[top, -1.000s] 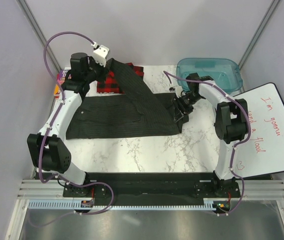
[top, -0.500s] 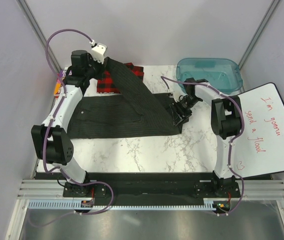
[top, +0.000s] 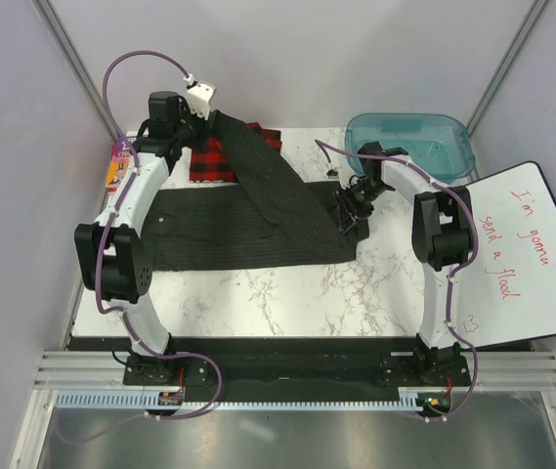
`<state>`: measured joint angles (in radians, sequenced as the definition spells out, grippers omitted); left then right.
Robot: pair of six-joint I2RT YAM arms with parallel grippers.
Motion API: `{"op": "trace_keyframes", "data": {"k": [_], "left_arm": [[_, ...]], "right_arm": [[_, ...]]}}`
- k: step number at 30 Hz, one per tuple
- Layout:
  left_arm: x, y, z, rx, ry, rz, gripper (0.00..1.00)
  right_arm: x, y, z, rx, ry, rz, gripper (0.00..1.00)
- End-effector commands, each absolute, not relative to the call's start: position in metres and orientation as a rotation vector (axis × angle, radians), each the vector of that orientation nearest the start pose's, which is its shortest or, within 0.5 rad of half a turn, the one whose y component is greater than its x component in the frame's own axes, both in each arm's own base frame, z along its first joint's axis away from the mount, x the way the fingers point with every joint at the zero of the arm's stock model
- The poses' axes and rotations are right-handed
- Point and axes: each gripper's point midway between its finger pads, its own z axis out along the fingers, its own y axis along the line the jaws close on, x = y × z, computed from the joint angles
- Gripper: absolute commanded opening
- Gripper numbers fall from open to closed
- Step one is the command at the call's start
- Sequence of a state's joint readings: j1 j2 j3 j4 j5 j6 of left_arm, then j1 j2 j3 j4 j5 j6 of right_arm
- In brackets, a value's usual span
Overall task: Fold and stack the long sleeve shirts
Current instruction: Fold the shirt
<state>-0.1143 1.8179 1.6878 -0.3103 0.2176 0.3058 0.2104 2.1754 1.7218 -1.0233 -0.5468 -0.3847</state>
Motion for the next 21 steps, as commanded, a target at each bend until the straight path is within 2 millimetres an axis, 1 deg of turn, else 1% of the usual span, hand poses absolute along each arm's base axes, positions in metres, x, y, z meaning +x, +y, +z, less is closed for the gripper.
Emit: {"op": "trace_keyframes", "data": {"k": [1,2,3,4,5,6,7,8,9,10,11,12,13,14,15,17,18,20,21], "left_arm": [[0.527,-0.118,0.250,0.771,1.839,-0.262,0.02],[0.524,-0.122,0.252,0.808,1.814,-0.277,0.02],[0.521,-0.124,0.248,0.864,1.793,-0.288,0.02],[0.511,-0.136,0.248,0.950,1.741,-0.368,0.02],[0.502,-0.137,0.248,0.997,1.727,-0.384,0.02],[0.494,-0.132,0.242,1.077,1.690,-0.382,0.02],[0.476,-0.140,0.242,1.159,1.623,-0.483,0.02],[0.460,-0.137,0.236,1.199,1.633,-0.521,0.02],[0.453,-0.125,0.227,1.288,1.591,-0.494,0.02],[0.441,-0.123,0.224,1.350,1.553,-0.520,0.02],[0.417,-0.108,0.207,1.385,1.627,-0.577,0.02],[0.413,-0.101,0.202,1.518,1.525,-0.508,0.02],[0.406,-0.094,0.196,1.557,1.515,-0.502,0.02],[0.399,-0.080,0.188,1.575,1.525,-0.503,0.02],[0.386,-0.075,0.182,1.658,1.474,-0.506,0.02],[0.372,-0.058,0.166,1.764,1.442,-0.483,0.02],[0.368,-0.052,0.160,1.790,1.438,-0.477,0.02],[0.365,-0.038,0.152,1.842,1.413,-0.433,0.02],[0.365,-0.032,0.151,1.857,1.405,-0.410,0.02]], "right_arm": [[0.381,0.159,0.065,-0.904,2.714,0.754,0.40],[0.381,0.159,0.069,-0.909,2.706,0.749,0.42],[0.382,0.160,0.072,-0.908,2.698,0.746,0.43],[0.384,0.161,0.076,-0.902,2.685,0.755,0.44],[0.385,0.163,0.080,-0.899,2.673,0.762,0.44],[0.388,0.166,0.085,-0.897,2.657,0.771,0.44],[0.389,0.167,0.087,-0.892,2.648,0.784,0.44],[0.389,0.171,0.090,-0.894,2.634,0.810,0.45],[0.390,0.174,0.092,-0.894,2.623,0.823,0.46],[0.390,0.175,0.091,-0.893,2.623,0.842,0.45],[0.389,0.178,0.091,-0.895,2.618,0.858,0.46],[0.389,0.181,0.092,-0.894,2.612,0.875,0.46],[0.388,0.184,0.091,-0.899,2.611,0.898,0.46],[0.385,0.189,0.090,-0.911,2.610,0.908,0.45],[0.382,0.193,0.089,-0.920,2.610,0.928,0.45],[0.374,0.201,0.079,-0.962,2.630,0.932,0.43],[0.371,0.202,0.072,-0.971,2.643,0.930,0.43],[0.366,0.202,0.051,-0.963,2.701,0.918,0.40],[0.366,0.197,0.042,-0.953,2.729,0.879,0.40]]}}
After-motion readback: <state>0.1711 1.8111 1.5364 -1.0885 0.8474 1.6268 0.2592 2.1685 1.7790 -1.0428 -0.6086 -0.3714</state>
